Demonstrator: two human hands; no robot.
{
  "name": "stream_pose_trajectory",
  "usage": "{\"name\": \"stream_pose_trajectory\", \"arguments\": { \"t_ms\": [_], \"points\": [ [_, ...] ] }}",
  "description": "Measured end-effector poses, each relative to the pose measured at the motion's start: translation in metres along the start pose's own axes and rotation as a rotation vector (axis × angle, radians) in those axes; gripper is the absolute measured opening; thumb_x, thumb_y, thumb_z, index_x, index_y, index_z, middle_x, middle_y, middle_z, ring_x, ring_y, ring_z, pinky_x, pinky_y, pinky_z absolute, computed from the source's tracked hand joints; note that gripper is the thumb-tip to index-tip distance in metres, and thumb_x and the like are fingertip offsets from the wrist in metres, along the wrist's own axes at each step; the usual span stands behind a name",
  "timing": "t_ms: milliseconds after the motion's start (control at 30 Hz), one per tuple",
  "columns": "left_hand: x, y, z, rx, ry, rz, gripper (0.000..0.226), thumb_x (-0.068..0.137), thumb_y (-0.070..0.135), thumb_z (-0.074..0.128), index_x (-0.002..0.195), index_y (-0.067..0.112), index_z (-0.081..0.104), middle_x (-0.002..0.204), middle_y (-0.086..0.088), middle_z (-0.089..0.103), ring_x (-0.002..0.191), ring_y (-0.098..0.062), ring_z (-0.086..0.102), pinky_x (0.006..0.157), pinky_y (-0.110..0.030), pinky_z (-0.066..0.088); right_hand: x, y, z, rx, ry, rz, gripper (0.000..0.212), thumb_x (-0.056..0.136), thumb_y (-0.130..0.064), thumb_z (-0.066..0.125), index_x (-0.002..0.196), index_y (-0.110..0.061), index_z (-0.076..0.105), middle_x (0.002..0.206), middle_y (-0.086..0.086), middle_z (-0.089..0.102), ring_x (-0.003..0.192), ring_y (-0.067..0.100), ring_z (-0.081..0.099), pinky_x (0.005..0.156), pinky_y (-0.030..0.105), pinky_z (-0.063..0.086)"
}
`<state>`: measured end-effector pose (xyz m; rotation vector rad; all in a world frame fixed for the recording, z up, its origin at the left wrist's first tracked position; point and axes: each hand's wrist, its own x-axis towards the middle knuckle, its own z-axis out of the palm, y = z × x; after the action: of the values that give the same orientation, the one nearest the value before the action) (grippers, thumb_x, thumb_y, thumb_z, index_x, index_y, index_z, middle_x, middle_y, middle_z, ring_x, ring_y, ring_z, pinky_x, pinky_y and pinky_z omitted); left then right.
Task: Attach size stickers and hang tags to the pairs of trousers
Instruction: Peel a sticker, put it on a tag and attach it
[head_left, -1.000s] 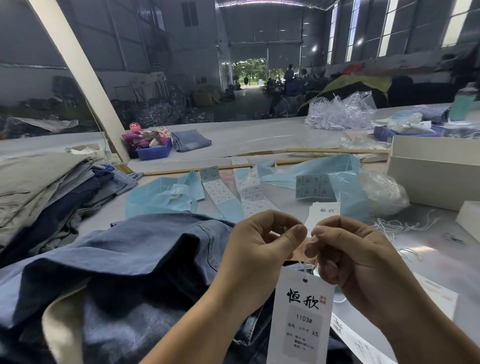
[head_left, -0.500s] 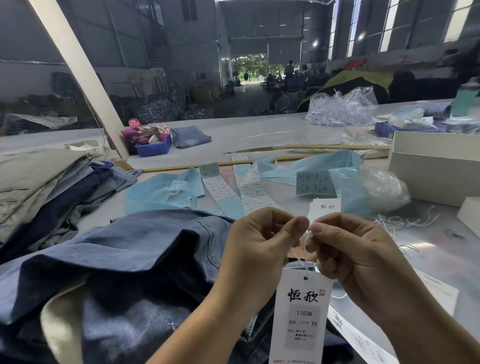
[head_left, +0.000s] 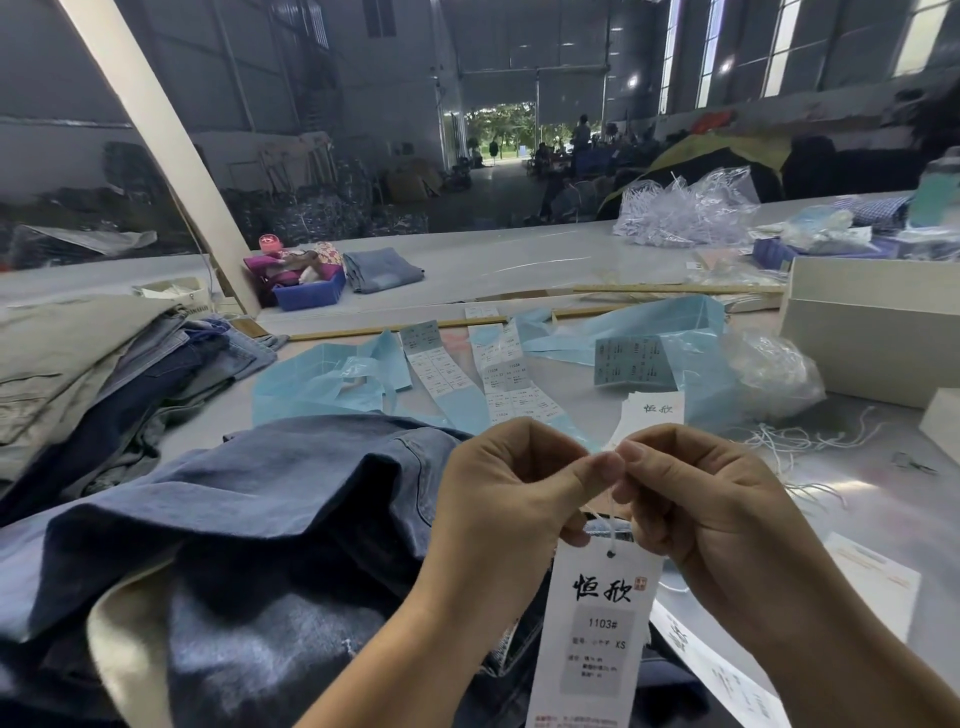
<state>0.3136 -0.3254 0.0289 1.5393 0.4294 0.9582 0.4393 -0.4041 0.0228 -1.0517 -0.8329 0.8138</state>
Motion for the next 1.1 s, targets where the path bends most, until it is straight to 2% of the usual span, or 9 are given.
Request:
{"name": "stream_pose_trajectory", "arguments": {
  "t_ms": [67, 200, 333, 433, 533, 700, 900, 1100],
  "points": [
    [0.0, -0.002, 0.0, -0.011, 0.038, 0.002, 0.03, 0.064, 0.03, 0.082, 0.066, 0.005, 0.066, 0.061, -0.008, 0.067, 0.045, -0.013, 0.054, 0.047, -0.024, 0.05, 0.0, 0.001, 0.0, -0.008, -0.008, -0.005, 0.019, 0.063, -0.029, 0.072, 0.068, -0.011, 0.071, 0.06, 0.012, 0.06, 0.043, 0.015, 0.04, 0.041, 0.023, 0.035],
    [-0.003, -0.007, 0.004, -0.044, 0.084, -0.027, 0.024, 0.066, 0.03, 0.079, 0.067, 0.007, 0.07, 0.057, -0.006, 0.065, 0.048, -0.012, 0.056, 0.05, -0.023, 0.052, 0.0, 0.003, -0.001, -0.02, -0.015, -0.016, 0.021, 0.065, -0.03, 0.072, 0.07, -0.009, 0.071, 0.062, 0.012, 0.061, 0.044, 0.015, 0.041, 0.041, 0.022, 0.035],
    [-0.005, -0.009, 0.006, -0.102, 0.081, -0.083, 0.021, 0.069, 0.027, 0.077, 0.072, 0.007, 0.073, 0.065, -0.01, 0.07, 0.055, -0.013, 0.061, 0.057, -0.024, 0.055, 0.001, 0.006, -0.002, -0.019, -0.012, -0.021, 0.022, 0.064, -0.031, 0.073, 0.069, -0.009, 0.072, 0.062, 0.011, 0.062, 0.044, 0.014, 0.043, 0.04, 0.022, 0.036],
    [-0.006, -0.009, 0.003, -0.163, 0.052, -0.149, 0.011, 0.084, 0.01, 0.07, 0.075, 0.009, 0.077, 0.073, -0.012, 0.073, 0.062, -0.015, 0.066, 0.062, -0.024, 0.056, 0.002, 0.007, -0.003, -0.008, -0.01, -0.017, 0.02, 0.064, -0.029, 0.073, 0.07, -0.01, 0.072, 0.061, 0.012, 0.062, 0.044, 0.014, 0.043, 0.04, 0.021, 0.037],
    [-0.007, -0.007, 0.0, -0.113, 0.028, -0.149, 0.025, 0.089, -0.001, 0.064, 0.076, 0.016, 0.077, 0.076, -0.009, 0.074, 0.065, -0.015, 0.068, 0.066, -0.024, 0.057, 0.002, 0.007, -0.003, -0.007, -0.005, -0.013, 0.02, 0.064, -0.029, 0.073, 0.071, -0.011, 0.073, 0.061, 0.012, 0.063, 0.044, 0.014, 0.043, 0.04, 0.021, 0.037],
    [-0.011, -0.007, 0.001, 0.055, 0.043, -0.023, 0.016, 0.088, 0.008, 0.07, 0.088, 0.024, 0.069, 0.08, -0.007, 0.074, 0.068, -0.016, 0.069, 0.065, -0.025, 0.057, 0.001, 0.008, -0.002, -0.037, -0.01, -0.006, 0.023, 0.064, -0.032, 0.073, 0.07, -0.01, 0.071, 0.06, 0.011, 0.06, 0.045, 0.014, 0.041, 0.04, 0.021, 0.033],
    [-0.011, -0.008, 0.002, 0.156, 0.06, 0.031, 0.017, 0.08, 0.025, 0.07, 0.092, 0.036, 0.065, 0.08, -0.003, 0.072, 0.071, -0.028, 0.066, 0.07, -0.049, 0.056, -0.002, 0.009, 0.0, -0.076, 0.001, -0.014, 0.02, 0.066, -0.03, 0.071, 0.069, -0.01, 0.071, 0.058, 0.01, 0.059, 0.044, 0.013, 0.039, 0.04, 0.02, 0.032],
    [-0.011, -0.01, 0.003, 0.162, 0.055, 0.04, 0.019, 0.077, 0.027, 0.072, 0.091, 0.036, 0.064, 0.078, -0.002, 0.072, 0.064, -0.014, 0.063, 0.066, -0.044, 0.056, -0.001, 0.011, -0.001, -0.066, 0.009, -0.009, 0.024, 0.067, -0.032, 0.071, 0.07, -0.008, 0.07, 0.06, 0.01, 0.059, 0.046, 0.014, 0.04, 0.04, 0.02, 0.032]
  ]
}}
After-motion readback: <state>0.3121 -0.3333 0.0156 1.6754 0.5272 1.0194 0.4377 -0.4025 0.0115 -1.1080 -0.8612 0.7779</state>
